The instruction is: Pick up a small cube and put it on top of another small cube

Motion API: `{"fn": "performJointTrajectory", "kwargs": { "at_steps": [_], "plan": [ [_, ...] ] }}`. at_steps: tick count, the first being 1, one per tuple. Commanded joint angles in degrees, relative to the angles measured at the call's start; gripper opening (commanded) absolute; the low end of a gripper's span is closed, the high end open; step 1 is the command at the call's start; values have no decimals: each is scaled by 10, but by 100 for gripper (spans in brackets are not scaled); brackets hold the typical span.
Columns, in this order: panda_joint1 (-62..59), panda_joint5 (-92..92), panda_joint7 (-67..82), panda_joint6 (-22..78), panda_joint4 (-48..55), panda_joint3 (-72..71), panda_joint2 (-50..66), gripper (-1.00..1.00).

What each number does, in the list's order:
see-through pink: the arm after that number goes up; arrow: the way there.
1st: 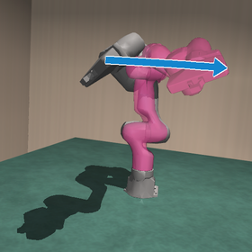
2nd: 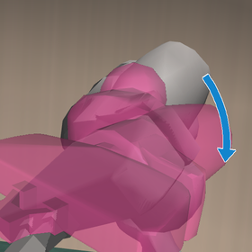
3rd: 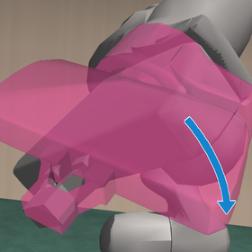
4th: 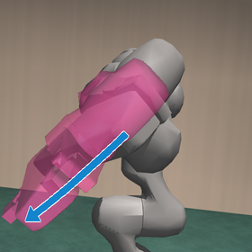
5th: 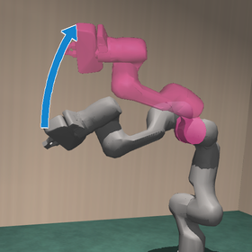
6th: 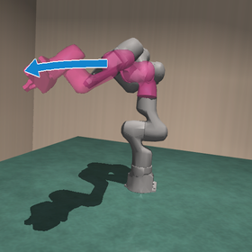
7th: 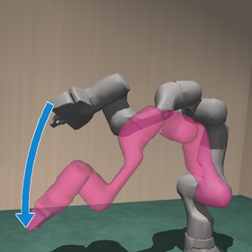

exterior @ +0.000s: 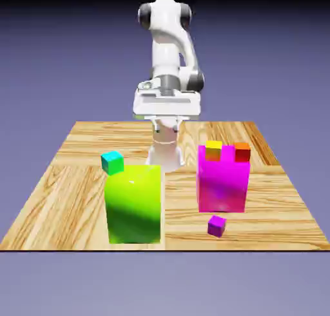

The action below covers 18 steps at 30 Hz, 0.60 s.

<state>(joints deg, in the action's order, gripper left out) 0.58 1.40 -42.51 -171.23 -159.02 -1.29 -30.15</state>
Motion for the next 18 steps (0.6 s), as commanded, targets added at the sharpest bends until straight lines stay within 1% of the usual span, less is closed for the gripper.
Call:
{"fn": "performJointTrajectory", "kwargs": {
  "at_steps": [1, 18],
  "plan": [
    [-1, 12, 0, 23, 16, -11, 21, 0],
    [-16, 209, -8, 414, 296, -193, 374, 0]
  ]
}}
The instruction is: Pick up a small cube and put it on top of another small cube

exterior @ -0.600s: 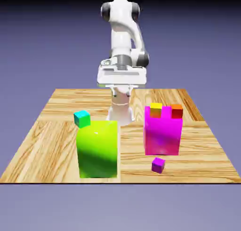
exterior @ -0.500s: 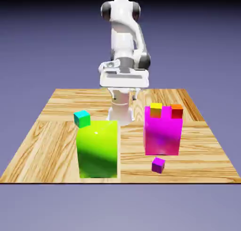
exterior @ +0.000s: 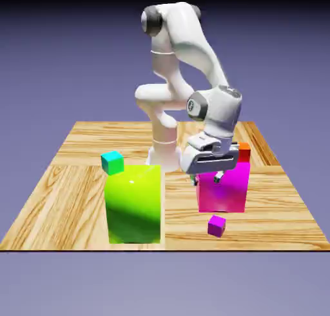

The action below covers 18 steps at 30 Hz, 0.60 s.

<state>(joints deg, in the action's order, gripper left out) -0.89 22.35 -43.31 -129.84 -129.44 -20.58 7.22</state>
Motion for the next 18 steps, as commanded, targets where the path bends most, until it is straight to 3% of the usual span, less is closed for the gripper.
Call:
{"fn": "performJointTrajectory", "kwargs": {
  "at_steps": [1, 18],
  "plan": [
    [-2, 12, 0, 23, 16, -11, 21, 0],
    [-16, 209, -8, 414, 296, -193, 374, 0]
  ]
}}
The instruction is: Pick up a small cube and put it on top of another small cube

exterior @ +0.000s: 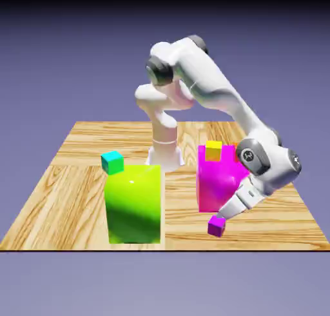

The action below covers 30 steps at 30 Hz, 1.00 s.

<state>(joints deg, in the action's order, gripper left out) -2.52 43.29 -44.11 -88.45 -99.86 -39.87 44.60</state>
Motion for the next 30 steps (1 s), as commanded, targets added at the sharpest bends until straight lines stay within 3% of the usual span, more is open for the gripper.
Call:
{"fn": "performJointTrajectory", "kwargs": {
  "at_steps": [1, 8, 14, 15, 23, 30],
  "plan": [
    [-1, 12, 0, 23, 16, -11, 21, 0],
    [-7, 93, -4, 184, 131, -86, 166, 0],
    [-49, 123, -28, 127, 60, -70, 183, 0],
    [-49, 123, -28, 127, 60, -70, 183, -100],
    [2, 50, 33, 207, 145, -103, 169, -100],
    [68, -125, 32, 120, 114, -49, 50, -100]
  ]
}}
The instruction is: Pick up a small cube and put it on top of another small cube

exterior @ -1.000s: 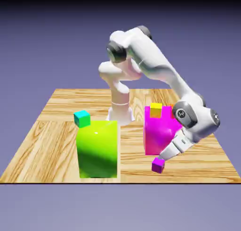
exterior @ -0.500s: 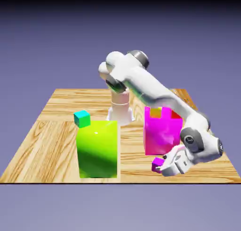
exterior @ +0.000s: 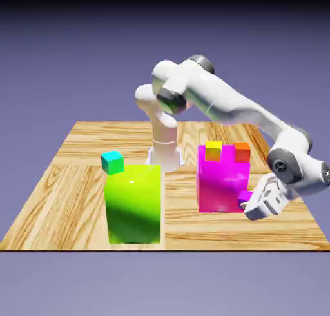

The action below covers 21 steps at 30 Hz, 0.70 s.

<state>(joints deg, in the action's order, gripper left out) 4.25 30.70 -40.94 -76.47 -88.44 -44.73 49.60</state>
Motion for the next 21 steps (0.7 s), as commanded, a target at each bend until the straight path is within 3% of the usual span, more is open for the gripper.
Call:
{"fn": "performJointTrajectory", "kwargs": {
  "at_steps": [1, 9, 21],
  "plan": [
    [9, -24, 0, -13, -4, 8, -17, -100],
    [84, -223, -1, -113, -40, 71, -153, -100],
    [5, -515, -230, -182, -265, 111, -400, -100]
  ]
}}
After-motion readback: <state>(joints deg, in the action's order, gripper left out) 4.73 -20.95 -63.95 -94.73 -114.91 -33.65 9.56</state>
